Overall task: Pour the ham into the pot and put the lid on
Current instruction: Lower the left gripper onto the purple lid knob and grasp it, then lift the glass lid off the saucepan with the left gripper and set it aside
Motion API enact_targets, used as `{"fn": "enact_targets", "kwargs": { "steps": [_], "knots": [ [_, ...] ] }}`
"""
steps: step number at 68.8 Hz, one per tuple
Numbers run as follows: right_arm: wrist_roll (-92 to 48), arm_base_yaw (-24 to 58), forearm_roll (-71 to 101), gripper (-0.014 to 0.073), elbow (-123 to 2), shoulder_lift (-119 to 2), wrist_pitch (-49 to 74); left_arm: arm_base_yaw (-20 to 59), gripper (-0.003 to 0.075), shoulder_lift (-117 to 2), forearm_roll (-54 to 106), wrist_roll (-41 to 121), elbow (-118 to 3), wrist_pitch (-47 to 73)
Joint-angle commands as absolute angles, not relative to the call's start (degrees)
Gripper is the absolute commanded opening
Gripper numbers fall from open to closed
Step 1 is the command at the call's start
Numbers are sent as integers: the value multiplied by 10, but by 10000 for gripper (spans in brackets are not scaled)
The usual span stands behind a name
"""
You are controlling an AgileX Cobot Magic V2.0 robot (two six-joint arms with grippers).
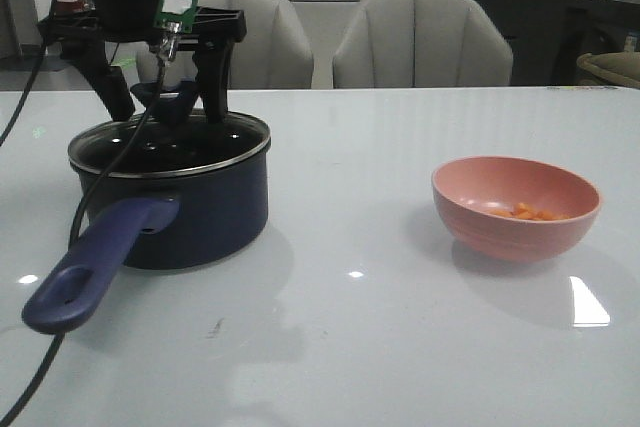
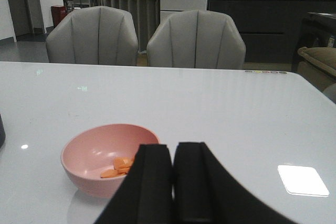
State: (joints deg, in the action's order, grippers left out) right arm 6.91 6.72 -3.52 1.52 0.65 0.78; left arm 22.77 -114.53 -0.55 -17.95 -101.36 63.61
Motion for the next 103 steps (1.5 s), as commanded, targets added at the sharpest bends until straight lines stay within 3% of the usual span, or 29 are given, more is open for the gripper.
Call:
{"fn": "enact_targets", "kwargs": {
  "steps": [1, 14, 23, 76, 91, 103],
  "knots": [
    [68, 67, -42, 157, 12, 17, -34, 232, 548, -1118, 0, -187, -1031, 621],
    [68, 67, -42, 157, 12, 17, -34, 232, 330, -1119, 0, -187, -1031, 614],
    [68, 67, -42, 157, 12, 17, -34, 232, 258, -1119, 0, -187, -1031, 614],
    [68, 67, -42, 157, 12, 17, -34, 221, 256, -1048, -63, -187, -1041, 645],
    [68, 67, -42, 157, 12, 17, -34, 162, 256, -993, -80, -166, -984, 634],
    [68, 67, -42, 157, 12, 17, -34, 86, 256, -929, -80, -157, -861, 560]
  ]
}}
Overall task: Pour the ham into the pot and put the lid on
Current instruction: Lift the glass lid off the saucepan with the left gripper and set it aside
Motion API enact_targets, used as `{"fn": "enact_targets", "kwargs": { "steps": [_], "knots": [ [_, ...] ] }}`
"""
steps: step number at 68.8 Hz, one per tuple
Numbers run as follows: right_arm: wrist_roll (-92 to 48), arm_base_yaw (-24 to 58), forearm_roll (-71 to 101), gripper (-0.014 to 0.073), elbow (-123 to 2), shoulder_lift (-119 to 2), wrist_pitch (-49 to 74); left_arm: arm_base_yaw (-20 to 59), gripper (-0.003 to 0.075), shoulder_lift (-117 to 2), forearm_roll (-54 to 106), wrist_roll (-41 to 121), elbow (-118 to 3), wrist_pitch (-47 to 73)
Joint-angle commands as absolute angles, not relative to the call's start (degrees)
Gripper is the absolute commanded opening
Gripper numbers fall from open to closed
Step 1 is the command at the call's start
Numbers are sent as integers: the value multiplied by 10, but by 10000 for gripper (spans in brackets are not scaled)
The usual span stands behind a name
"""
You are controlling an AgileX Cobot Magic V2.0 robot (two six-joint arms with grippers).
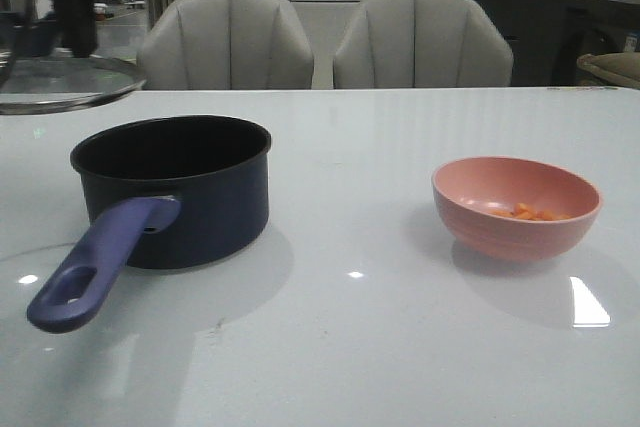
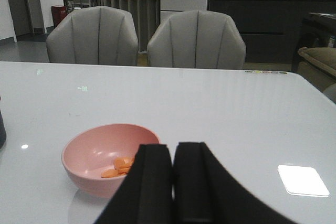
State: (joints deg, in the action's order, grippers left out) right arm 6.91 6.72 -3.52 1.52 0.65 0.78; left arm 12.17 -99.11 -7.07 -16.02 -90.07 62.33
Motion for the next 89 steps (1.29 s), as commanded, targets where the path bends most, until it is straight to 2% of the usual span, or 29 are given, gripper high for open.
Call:
{"fn": "enact_targets", "kwargs": {
  "steps": [1, 15, 25, 34, 65, 71, 82, 89],
  "knots": [
    [68, 67, -42, 157, 12, 17, -34, 79, 256, -924, -80, -157, -850, 552],
    [68, 67, -42, 157, 12, 17, -34, -30, 256, -888, -21, -88, -737, 482],
    [68, 67, -42, 157, 12, 17, -34, -76, 256, -892, 27, -45, -692, 444],
    [68, 67, -42, 157, 12, 17, -34, -84, 256, -901, 34, -31, -665, 400],
    [68, 67, -42, 157, 12, 17, -34, -84, 268, -985, 36, -31, -664, 369],
    [68, 67, -42, 157, 12, 17, -34, -84, 328, -986, 36, -31, -664, 360],
    [68, 67, -42, 157, 12, 17, -34, -84, 538, -989, 36, -31, -664, 359],
    [68, 67, -42, 157, 12, 17, -34, -84, 589, -992, 36, -31, -664, 362]
  ]
}}
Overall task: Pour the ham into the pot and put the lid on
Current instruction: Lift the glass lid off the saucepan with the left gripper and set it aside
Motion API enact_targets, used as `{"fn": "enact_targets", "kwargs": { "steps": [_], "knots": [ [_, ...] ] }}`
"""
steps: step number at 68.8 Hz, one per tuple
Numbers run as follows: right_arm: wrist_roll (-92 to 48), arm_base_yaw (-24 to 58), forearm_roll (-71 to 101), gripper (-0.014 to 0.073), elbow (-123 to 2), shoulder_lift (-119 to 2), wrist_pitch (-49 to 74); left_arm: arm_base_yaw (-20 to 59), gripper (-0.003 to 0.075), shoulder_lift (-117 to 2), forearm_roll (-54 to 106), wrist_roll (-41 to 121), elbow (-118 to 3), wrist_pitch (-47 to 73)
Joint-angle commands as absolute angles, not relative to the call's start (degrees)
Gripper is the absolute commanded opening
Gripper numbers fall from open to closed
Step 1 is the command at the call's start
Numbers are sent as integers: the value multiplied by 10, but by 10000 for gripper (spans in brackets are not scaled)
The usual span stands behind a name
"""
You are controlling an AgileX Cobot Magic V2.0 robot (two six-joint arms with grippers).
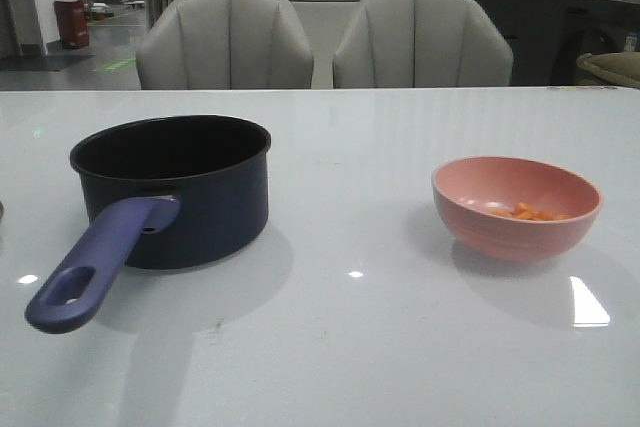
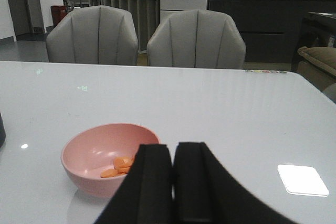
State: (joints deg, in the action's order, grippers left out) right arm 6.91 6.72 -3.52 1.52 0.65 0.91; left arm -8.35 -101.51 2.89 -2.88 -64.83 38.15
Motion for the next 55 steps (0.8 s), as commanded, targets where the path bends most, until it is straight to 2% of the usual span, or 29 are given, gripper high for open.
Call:
{"fn": "enact_targets", "kwargs": {
  "steps": [1, 28, 55],
  "knots": [
    [68, 67, -42, 157, 12, 17, -34, -84, 589, -993, 36, -31, -664, 362],
    [68, 67, -42, 157, 12, 17, -34, -79, 584, -979, 34, -20, -689, 396],
    [68, 67, -42, 157, 12, 17, -34, -26, 584, -767, 31, 0, -644, 341]
  ]
}}
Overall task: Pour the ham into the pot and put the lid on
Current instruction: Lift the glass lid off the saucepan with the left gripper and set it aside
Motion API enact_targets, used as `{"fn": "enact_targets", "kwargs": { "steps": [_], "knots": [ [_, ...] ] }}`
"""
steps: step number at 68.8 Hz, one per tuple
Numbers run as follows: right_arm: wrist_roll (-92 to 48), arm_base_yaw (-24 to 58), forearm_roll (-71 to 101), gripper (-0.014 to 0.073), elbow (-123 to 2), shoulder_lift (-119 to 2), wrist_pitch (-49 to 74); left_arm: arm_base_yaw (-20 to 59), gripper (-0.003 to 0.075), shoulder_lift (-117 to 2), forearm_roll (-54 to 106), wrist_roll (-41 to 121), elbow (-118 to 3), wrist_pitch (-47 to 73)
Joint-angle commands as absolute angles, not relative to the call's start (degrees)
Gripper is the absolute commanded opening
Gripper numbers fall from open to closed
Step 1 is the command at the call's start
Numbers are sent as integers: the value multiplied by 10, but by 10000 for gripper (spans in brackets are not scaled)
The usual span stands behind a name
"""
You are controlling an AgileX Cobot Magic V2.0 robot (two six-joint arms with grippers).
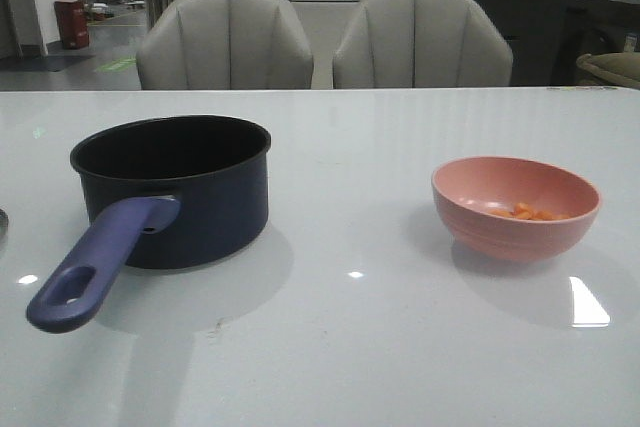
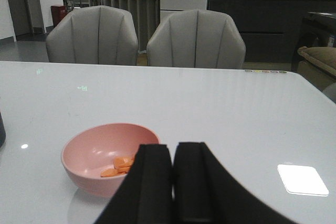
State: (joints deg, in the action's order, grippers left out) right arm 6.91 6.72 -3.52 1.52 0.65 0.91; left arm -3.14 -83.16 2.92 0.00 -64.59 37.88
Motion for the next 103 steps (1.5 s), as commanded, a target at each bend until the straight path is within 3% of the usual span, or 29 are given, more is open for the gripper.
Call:
{"fn": "enact_targets", "kwargs": {
  "steps": [1, 27, 41, 73, 94, 103],
  "knots": [
    [68, 67, -42, 157, 12, 17, -34, -26, 584, -759, 31, 0, -641, 338],
    [68, 67, -42, 157, 12, 17, -34, -23, 584, -556, 79, 0, -525, 232],
    [68, 67, -42, 157, 12, 17, -34, 39, 584, -415, 66, 0, -434, 177],
    [68, 67, -42, 157, 12, 17, -34, 95, 584, -33, 55, 0, -201, 180],
    [65, 66, -50, 157, 1, 16, -99, 97, 584, 10, 55, 0, -170, 166],
    [65, 67, -50, 157, -85, -34, 13, 111, 584, 10, 55, 0, -170, 164]
  ]
}}
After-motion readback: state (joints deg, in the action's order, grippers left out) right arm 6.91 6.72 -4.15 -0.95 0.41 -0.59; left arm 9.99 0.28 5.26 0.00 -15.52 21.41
